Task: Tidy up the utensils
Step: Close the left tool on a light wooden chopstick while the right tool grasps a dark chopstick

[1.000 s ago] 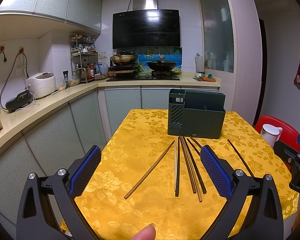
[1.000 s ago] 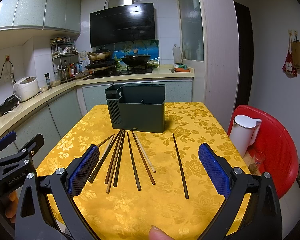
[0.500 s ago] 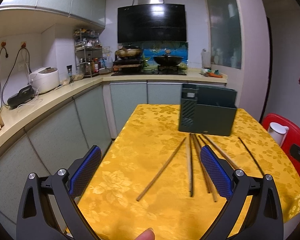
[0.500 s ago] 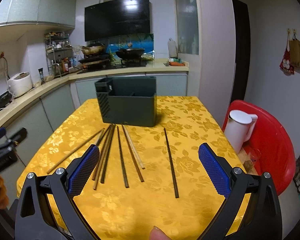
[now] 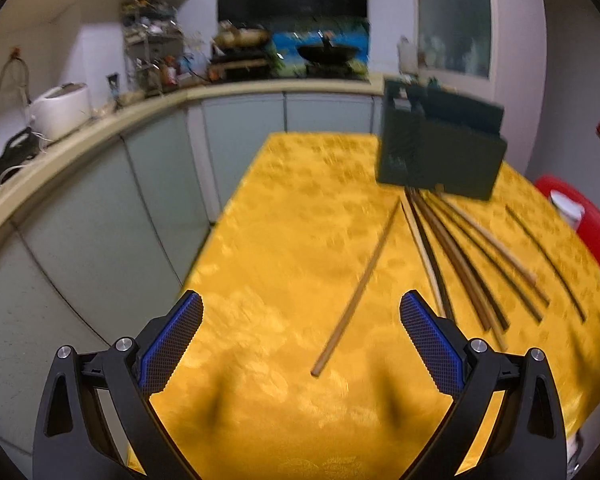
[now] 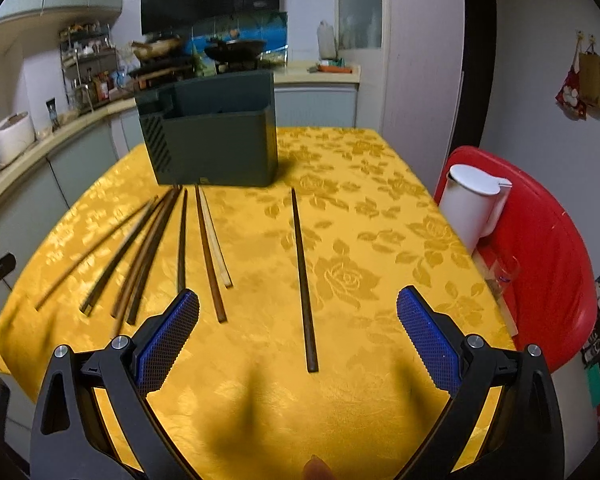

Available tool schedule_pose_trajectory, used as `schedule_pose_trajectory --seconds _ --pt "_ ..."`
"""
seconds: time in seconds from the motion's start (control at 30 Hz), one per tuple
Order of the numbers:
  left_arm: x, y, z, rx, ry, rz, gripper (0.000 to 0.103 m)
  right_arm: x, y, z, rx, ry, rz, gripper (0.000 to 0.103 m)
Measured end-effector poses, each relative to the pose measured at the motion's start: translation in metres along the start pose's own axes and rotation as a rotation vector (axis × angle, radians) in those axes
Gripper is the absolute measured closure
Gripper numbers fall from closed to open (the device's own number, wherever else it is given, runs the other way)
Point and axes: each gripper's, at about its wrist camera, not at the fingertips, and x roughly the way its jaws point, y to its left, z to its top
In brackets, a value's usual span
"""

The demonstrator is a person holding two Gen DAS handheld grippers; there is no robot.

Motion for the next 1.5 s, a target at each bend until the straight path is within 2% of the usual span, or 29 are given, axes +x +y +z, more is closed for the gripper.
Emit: schedule_pose_trajectory --seconds 0.17,0.27,0.33,0.43,0.47,0.57,0.63,0.7,0.8,0.9,1.0,1.07,1.17,1.43,1.5 --pt "0.018 -0.010 -0.015 0.048 0.045 -0.009 0.011 0.016 0.002 -0.010 -0.027 0.030 0.012 0.006" --pt "0.024 -0.010 -0.019 0.047 0.068 -0.028 0.023 0.025 0.001 -0.015 -0.034 0.049 0.017 0.006" --pt "0.031 -0.009 -0.022 0.039 0.096 -0.041 0.036 0.031 0.000 -0.019 -0.045 0.055 0.015 0.006" --pt "0.044 -0.009 -0.028 0.029 0.148 -0.058 0.047 0.039 -0.002 -0.024 -0.062 0.066 0.009 0.006" --pt "0.044 -0.011 -0.029 0.034 0.130 -0.050 0.048 0.043 -0.003 -0.027 -0.066 0.070 0.003 0.006" --pt "0.044 -0.017 -0.030 0.045 0.122 -0.070 0.061 0.050 -0.005 -0.032 -0.077 0.080 0.001 0.006" --pt "0.042 -0.021 -0.033 0.059 0.113 -0.079 0.075 0.054 -0.006 -0.035 -0.080 0.087 0.003 0.006" --pt "0.039 -0.026 -0.035 0.070 0.111 -0.093 0.082 0.054 -0.009 -0.037 -0.050 0.085 0.021 0.006" --pt "0.037 -0.032 -0.036 0.080 0.110 -0.114 0.084 0.055 -0.014 -0.039 -0.013 0.091 0.045 0.008" --pt "0.035 -0.036 -0.037 0.092 0.108 -0.130 0.084 0.051 -0.015 -0.041 -0.014 0.082 0.042 0.014" --pt "0.033 -0.040 -0.038 0.096 0.109 -0.146 0.084 0.046 -0.016 -0.043 -0.018 0.066 0.045 0.027" --pt "0.032 -0.042 -0.039 0.099 0.110 -0.156 0.084 0.042 -0.015 -0.045 -0.036 0.048 0.062 0.047" --pt "0.031 -0.044 -0.039 0.105 0.108 -0.162 0.084 0.041 -0.010 -0.045 -0.069 0.035 0.098 0.065" --pt "0.031 -0.046 -0.041 0.109 0.095 -0.164 0.084 0.043 -0.001 -0.044 -0.097 0.009 0.118 0.084" --pt "0.030 -0.047 -0.041 0.110 0.091 -0.159 0.089 0.043 0.000 -0.044 -0.097 0.007 0.117 0.086"
